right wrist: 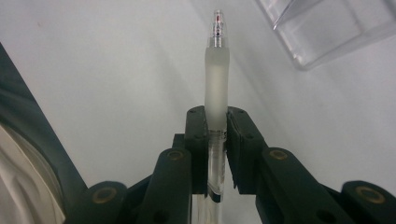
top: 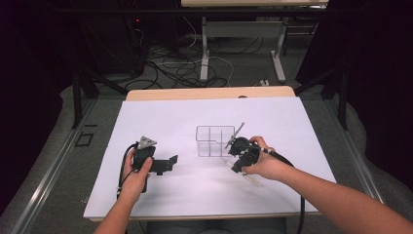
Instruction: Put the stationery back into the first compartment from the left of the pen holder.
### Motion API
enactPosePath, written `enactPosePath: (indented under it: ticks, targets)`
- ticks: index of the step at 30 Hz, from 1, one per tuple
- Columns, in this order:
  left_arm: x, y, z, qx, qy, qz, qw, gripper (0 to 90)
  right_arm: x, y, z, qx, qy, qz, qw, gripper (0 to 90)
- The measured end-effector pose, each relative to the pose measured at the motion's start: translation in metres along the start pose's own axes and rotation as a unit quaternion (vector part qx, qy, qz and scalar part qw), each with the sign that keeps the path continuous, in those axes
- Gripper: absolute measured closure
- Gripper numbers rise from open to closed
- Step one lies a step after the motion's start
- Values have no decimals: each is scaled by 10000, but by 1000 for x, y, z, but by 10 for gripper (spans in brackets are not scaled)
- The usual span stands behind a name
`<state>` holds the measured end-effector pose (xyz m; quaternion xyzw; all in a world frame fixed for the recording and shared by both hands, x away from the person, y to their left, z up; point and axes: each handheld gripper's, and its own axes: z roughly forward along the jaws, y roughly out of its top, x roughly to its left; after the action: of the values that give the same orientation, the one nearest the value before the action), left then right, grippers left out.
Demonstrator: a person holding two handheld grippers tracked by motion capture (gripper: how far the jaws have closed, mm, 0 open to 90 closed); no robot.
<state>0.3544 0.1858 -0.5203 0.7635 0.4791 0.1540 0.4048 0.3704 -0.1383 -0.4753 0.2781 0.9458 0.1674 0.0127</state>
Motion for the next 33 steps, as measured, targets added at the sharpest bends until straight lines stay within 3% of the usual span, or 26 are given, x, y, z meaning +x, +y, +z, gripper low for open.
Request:
enactPosePath:
  ticks: [2,3,14,21,23,27,28,33]
  targets:
    - [0,0,0,-43,-33,-110,9999,2,0,3,-6,-158,-33,59,9999,796]
    - [1,0,-1,-3,-37,-73,10000,2,-1,7,-10,-342,-50,87,9994,796]
    - [2,-1,-1,-79,-74,-105,9999,4,-3,22,-38,-1086,-138,230,9937,796]
    - [1,-1,0,-81,-27,-67,9999,4,-7,35,-57,-1526,-215,396,9873,796]
    - [0,-1,1,-108,-34,-88,9999,4,-10,40,-63,-1746,-275,442,9833,796]
    - [1,-1,2,-90,-21,-30,10000,4,-13,45,-68,-1814,-254,493,9818,796]
    - [1,-1,2,-84,-15,-39,10000,4,-13,48,-70,-1938,-307,524,9792,796]
    - [0,-1,2,-100,-32,-68,9999,4,-14,54,-75,-2012,-352,585,9772,796]
